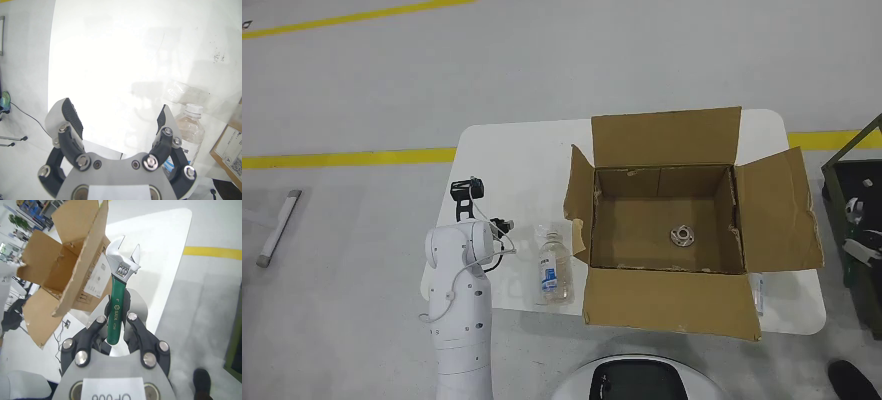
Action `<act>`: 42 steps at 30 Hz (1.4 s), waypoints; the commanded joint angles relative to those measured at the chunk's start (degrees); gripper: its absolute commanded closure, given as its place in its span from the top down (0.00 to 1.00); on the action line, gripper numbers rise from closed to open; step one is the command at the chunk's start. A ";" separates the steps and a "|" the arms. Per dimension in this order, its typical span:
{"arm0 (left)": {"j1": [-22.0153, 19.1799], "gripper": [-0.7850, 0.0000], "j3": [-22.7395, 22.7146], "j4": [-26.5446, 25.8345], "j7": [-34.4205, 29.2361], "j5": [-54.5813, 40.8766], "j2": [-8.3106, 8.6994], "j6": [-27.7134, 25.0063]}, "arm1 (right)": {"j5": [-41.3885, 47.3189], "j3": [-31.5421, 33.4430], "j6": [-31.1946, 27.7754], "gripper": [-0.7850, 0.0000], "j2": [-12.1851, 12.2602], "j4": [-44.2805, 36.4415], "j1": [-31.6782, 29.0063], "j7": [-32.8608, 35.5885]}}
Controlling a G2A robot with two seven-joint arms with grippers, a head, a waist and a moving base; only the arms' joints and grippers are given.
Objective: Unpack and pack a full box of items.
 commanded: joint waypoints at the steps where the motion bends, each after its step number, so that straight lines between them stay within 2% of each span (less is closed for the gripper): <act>1: 0.00 1.00 0.00 0.00 0.00 0.00 0.00 0.00 | -3.15 -1.09 -0.84 0.00 0.23 -0.24 -1.44 -0.97; 7: 0.00 1.00 0.00 0.00 0.00 0.00 0.00 0.00 | -13.72 -4.98 -2.02 0.00 0.67 -2.13 -5.12 -4.60; 16: 0.00 1.00 0.00 0.00 0.00 0.00 0.00 0.00 | -21.81 -10.57 2.69 0.00 0.97 -2.12 -7.54 -9.98; 29: 0.00 1.00 0.00 0.00 0.00 0.00 0.00 0.00 | -26.55 -15.74 9.00 0.00 1.88 0.22 -5.96 -13.40; 42: 0.00 1.00 0.00 0.00 0.00 0.00 0.00 0.00 | -25.83 -15.99 9.28 0.00 1.96 0.09 -5.67 -13.74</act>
